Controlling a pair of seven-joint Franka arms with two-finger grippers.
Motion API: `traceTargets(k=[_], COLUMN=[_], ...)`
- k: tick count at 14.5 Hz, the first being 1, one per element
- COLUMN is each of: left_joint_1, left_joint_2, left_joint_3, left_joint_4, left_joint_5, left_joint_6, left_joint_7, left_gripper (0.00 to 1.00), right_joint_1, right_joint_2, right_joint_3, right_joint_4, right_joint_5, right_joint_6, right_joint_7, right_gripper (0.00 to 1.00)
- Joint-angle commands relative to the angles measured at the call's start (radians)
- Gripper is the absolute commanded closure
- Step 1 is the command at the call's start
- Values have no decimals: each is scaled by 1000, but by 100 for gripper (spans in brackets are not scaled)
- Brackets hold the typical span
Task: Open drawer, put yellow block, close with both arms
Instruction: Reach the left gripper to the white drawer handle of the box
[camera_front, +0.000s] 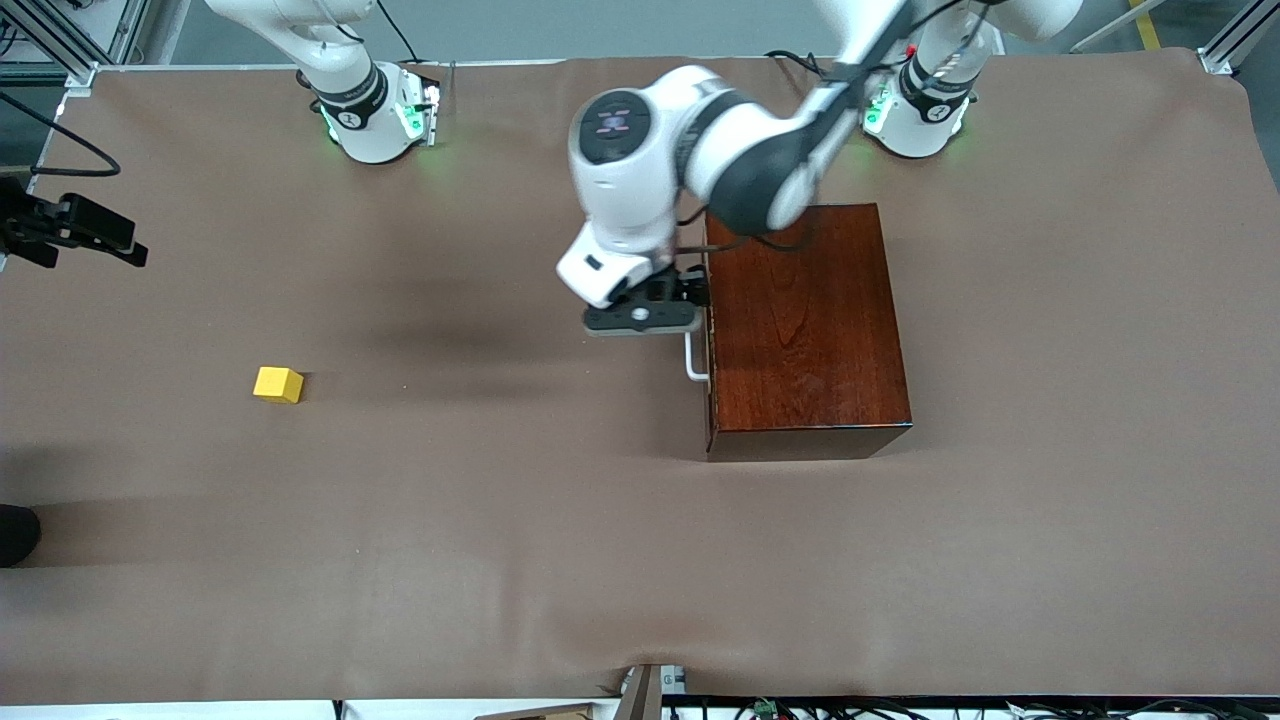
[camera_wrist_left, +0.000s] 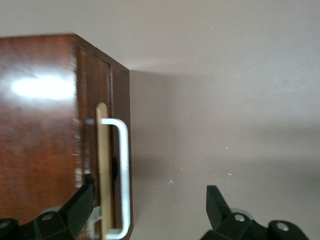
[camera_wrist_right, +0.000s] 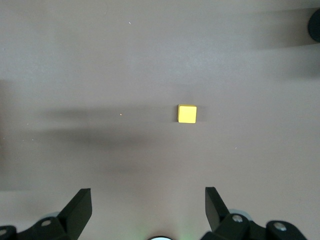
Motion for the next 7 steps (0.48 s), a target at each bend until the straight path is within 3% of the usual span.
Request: traceTargets(k=[1, 4, 7], left_joint_1=[-114, -136, -161], left_joint_2=[70, 99, 139], left_joint_3=[115, 120, 115], left_joint_4=[55, 50, 47], left_joint_5=[24, 32, 136], left_joint_6=[-10, -44, -125], left_joint_7=[-39, -50, -48], left_gripper=[0, 0, 0], right_joint_1=[-16, -15, -7], right_joint_2=[-2, -2, -2], right_joint_3=[9, 9, 10], right_joint_4=[2, 2, 5], right_joint_5=[11, 11, 11], right_joint_6=[-3, -3, 4], right_joint_7=[9, 9, 9], right_gripper=[0, 0, 0])
